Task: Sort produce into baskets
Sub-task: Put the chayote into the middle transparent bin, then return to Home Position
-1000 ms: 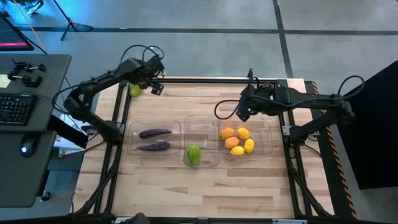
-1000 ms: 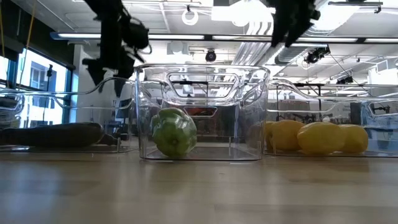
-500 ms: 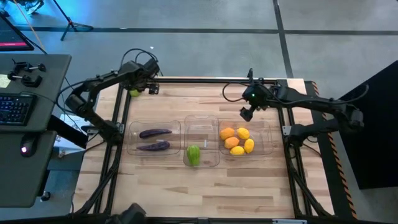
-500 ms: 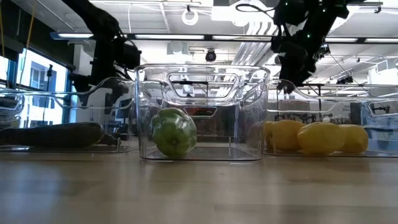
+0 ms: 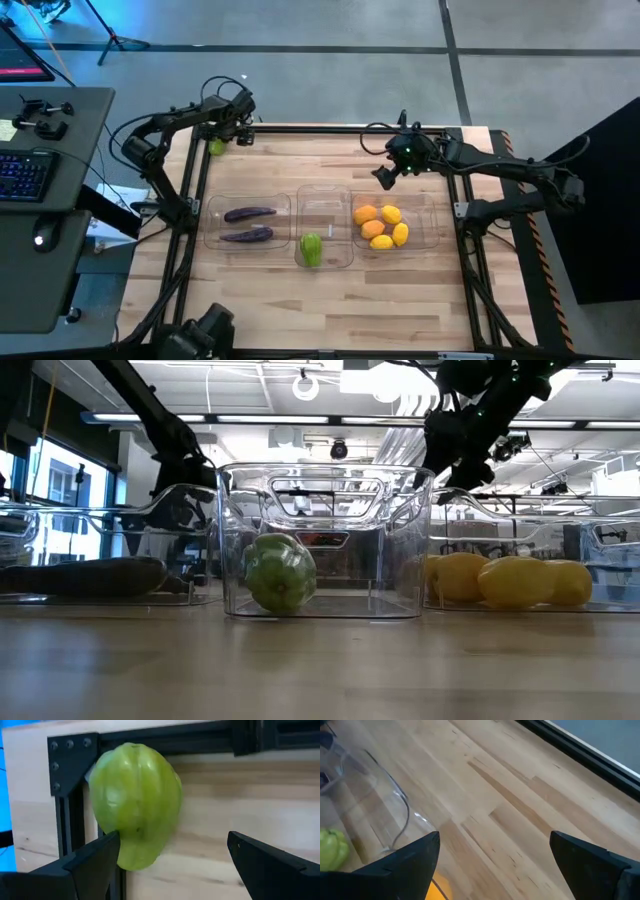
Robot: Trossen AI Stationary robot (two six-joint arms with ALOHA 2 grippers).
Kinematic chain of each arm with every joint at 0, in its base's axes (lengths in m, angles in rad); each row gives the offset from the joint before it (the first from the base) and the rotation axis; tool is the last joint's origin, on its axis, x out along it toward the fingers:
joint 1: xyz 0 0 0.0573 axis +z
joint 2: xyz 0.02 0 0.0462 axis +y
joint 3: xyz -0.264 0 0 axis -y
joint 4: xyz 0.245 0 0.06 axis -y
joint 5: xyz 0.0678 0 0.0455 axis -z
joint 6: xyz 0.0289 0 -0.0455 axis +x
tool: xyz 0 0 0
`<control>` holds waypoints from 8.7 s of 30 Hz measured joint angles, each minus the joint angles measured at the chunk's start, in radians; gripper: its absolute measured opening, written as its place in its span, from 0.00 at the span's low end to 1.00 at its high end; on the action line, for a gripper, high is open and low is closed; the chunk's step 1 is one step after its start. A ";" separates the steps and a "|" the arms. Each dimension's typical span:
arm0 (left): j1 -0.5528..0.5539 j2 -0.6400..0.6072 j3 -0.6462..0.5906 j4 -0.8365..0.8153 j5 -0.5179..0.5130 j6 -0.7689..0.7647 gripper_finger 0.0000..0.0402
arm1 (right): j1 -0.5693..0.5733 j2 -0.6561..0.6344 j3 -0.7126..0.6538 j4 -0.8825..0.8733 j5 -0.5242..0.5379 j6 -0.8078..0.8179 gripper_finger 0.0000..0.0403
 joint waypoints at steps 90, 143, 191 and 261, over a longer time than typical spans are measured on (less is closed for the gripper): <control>-0.202 0.031 0.001 0.019 0.055 -0.152 0.89 | 0.043 0.002 0.000 0.045 0.042 0.040 0.91; -0.601 -0.395 -0.115 0.445 0.226 -0.039 0.60 | 0.058 0.003 0.000 0.010 0.079 0.058 0.91; -1.033 -0.262 -0.039 0.976 0.275 0.134 0.92 | 0.284 -0.181 0.055 0.245 -0.053 0.260 0.91; -1.153 -1.218 -1.112 1.729 0.029 0.035 0.35 | 0.376 -0.412 0.054 -0.053 -0.250 0.385 0.03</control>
